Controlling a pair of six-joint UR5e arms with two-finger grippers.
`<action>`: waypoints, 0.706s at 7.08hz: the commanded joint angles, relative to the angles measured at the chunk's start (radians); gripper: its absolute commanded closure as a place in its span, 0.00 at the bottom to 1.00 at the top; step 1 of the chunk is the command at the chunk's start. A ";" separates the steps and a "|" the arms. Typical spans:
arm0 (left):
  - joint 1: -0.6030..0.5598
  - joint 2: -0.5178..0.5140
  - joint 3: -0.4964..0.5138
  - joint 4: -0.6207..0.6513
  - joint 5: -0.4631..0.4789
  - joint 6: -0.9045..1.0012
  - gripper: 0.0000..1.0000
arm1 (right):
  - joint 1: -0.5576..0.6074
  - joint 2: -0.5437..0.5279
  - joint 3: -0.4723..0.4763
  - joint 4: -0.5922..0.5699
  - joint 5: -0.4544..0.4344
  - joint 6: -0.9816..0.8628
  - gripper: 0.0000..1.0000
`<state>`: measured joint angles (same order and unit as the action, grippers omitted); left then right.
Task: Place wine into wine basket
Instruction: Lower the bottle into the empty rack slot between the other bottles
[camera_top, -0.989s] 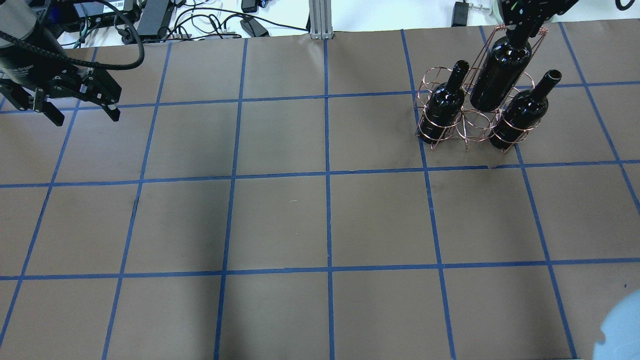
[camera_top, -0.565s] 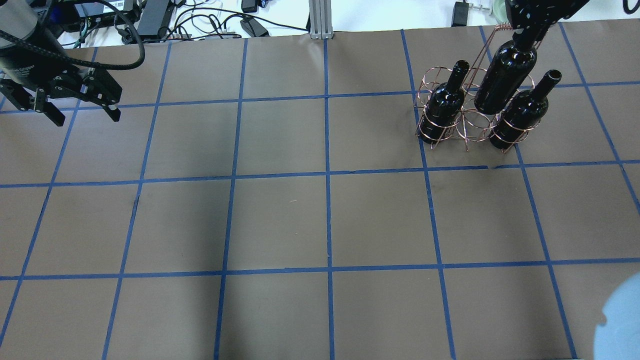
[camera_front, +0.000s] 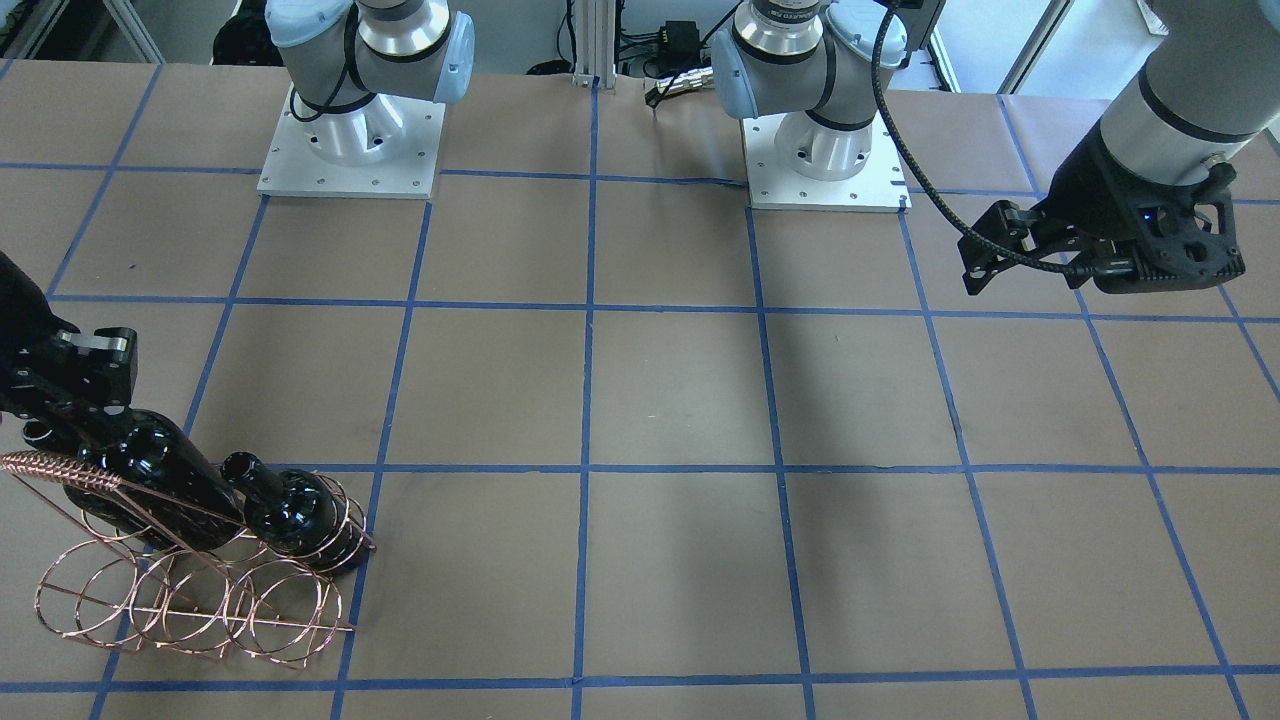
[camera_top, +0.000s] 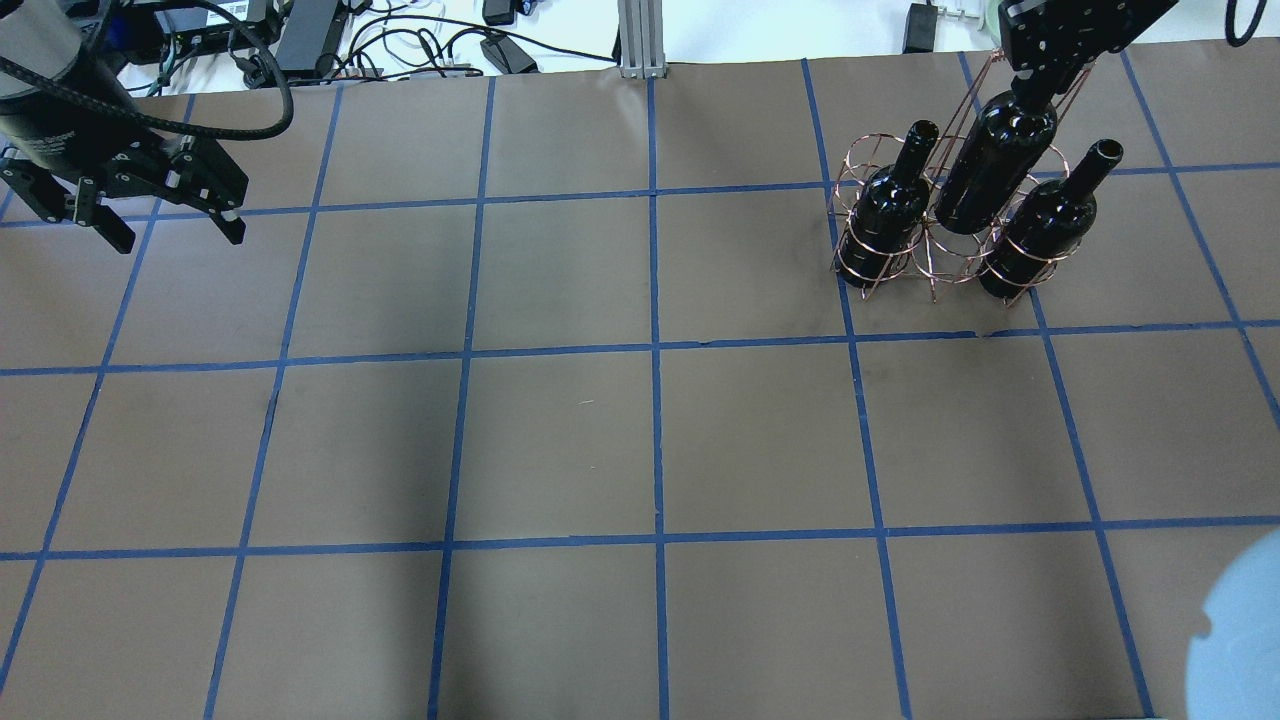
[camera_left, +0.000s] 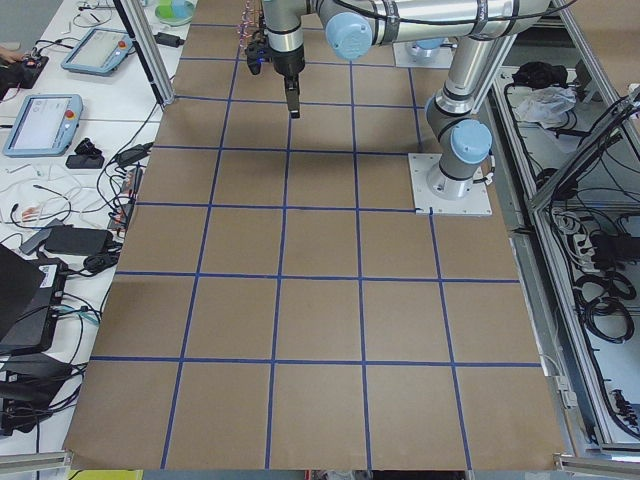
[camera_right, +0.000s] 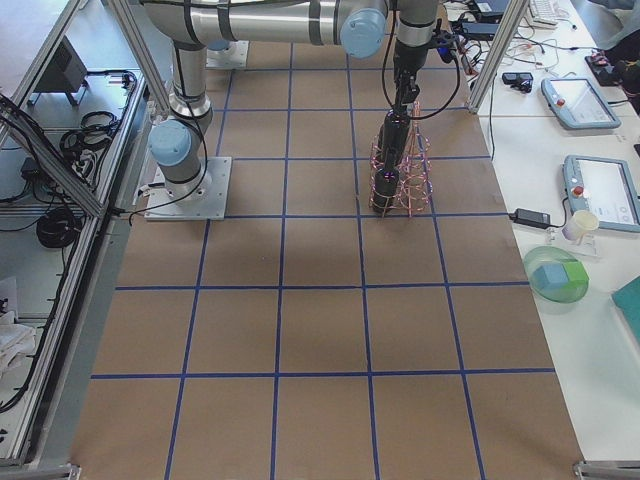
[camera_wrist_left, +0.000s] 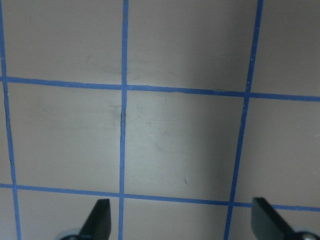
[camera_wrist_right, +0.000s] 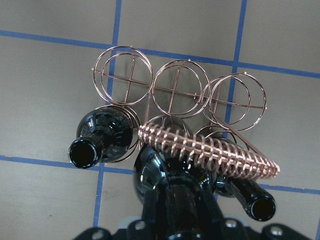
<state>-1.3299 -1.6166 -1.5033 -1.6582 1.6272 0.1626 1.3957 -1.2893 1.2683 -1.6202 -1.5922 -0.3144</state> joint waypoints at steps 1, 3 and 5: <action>0.000 0.001 0.000 0.000 0.000 0.000 0.00 | 0.000 0.001 0.046 -0.049 0.000 -0.006 0.82; 0.000 0.004 0.000 0.000 0.002 0.000 0.00 | 0.000 0.013 0.059 -0.067 0.003 -0.008 0.82; 0.000 0.009 0.000 0.000 0.000 0.000 0.00 | 0.000 0.030 0.081 -0.078 0.001 -0.044 0.82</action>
<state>-1.3300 -1.6107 -1.5033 -1.6582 1.6288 0.1626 1.3959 -1.2694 1.3332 -1.6905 -1.5897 -0.3368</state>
